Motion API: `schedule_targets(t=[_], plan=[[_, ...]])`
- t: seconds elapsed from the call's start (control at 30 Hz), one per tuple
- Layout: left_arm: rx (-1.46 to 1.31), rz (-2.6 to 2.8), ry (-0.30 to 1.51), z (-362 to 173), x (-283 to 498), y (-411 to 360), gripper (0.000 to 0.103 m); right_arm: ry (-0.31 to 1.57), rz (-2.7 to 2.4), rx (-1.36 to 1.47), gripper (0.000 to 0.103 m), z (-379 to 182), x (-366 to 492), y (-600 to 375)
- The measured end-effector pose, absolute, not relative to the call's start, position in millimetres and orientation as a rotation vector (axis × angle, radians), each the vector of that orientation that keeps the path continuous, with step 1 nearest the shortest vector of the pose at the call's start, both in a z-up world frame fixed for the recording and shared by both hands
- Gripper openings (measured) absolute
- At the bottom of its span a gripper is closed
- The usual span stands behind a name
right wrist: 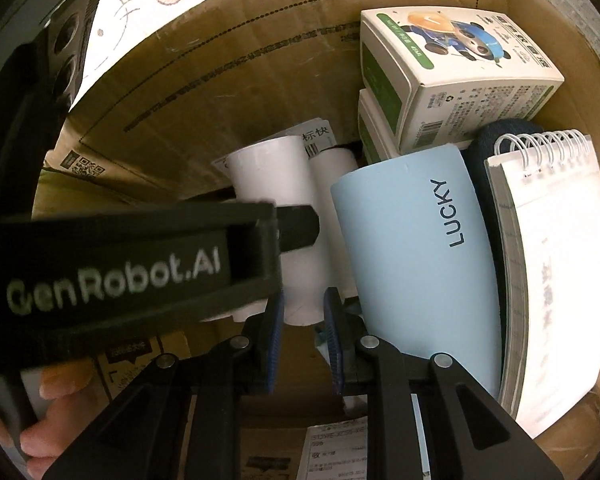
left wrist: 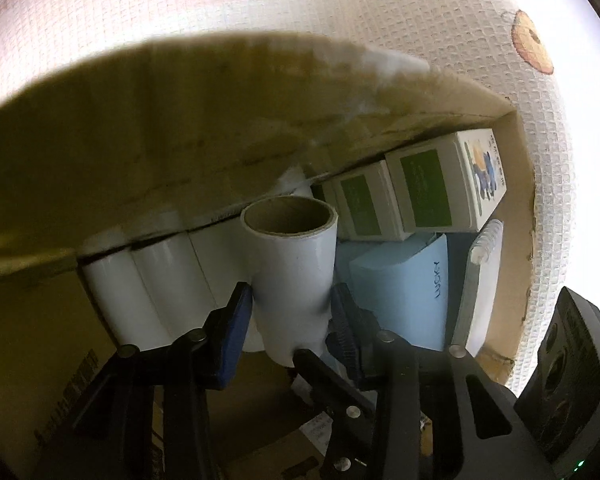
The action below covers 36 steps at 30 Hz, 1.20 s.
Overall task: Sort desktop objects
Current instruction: 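Lower the tube into the box beside the white rolls and open both tools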
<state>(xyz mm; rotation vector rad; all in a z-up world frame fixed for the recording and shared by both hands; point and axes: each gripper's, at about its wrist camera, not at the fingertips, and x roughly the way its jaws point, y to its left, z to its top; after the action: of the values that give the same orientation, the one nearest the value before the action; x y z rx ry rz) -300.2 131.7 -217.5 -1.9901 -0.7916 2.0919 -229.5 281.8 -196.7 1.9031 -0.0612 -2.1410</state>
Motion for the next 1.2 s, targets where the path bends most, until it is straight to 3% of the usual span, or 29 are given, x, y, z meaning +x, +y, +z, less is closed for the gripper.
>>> schedule_targets(t=[0.57,0.63,0.67,0.7,0.8,0.97,1.2], plan=[[-1.984,2.132,-0.749,-220.0,-289.4,132.9,0.046,-0.161,-2.137,1.892,0.017,-187.9,-224.3,281.5],[-1.977,2.13,-0.764,-219.7,-287.1,130.4,0.037,-0.14,-2.139,1.893,0.017,-186.8,-222.7,278.3],[-1.982,2.145,-0.769,-219.3,-285.9,128.1,0.025,-0.129,-2.142,1.892,0.017,-186.3,-221.9,276.6],[-1.995,2.156,-0.761,-219.8,-285.5,126.4,0.019,-0.127,-2.143,1.892,0.018,-185.8,-221.4,275.6],[-1.988,2.152,-0.8,-220.8,-285.1,119.1,0.014,-0.145,-2.141,1.891,0.018,-183.8,-220.7,273.9],[-1.987,2.102,-0.803,-219.1,-283.6,117.1,0.013,-0.115,-2.146,1.896,0.018,-179.0,-218.1,266.1],[-1.821,2.227,-0.644,-174.4,-276.7,114.6,0.013,-0.016,-2.229,1.881,0.018,-153.1,-207.8,255.6]])
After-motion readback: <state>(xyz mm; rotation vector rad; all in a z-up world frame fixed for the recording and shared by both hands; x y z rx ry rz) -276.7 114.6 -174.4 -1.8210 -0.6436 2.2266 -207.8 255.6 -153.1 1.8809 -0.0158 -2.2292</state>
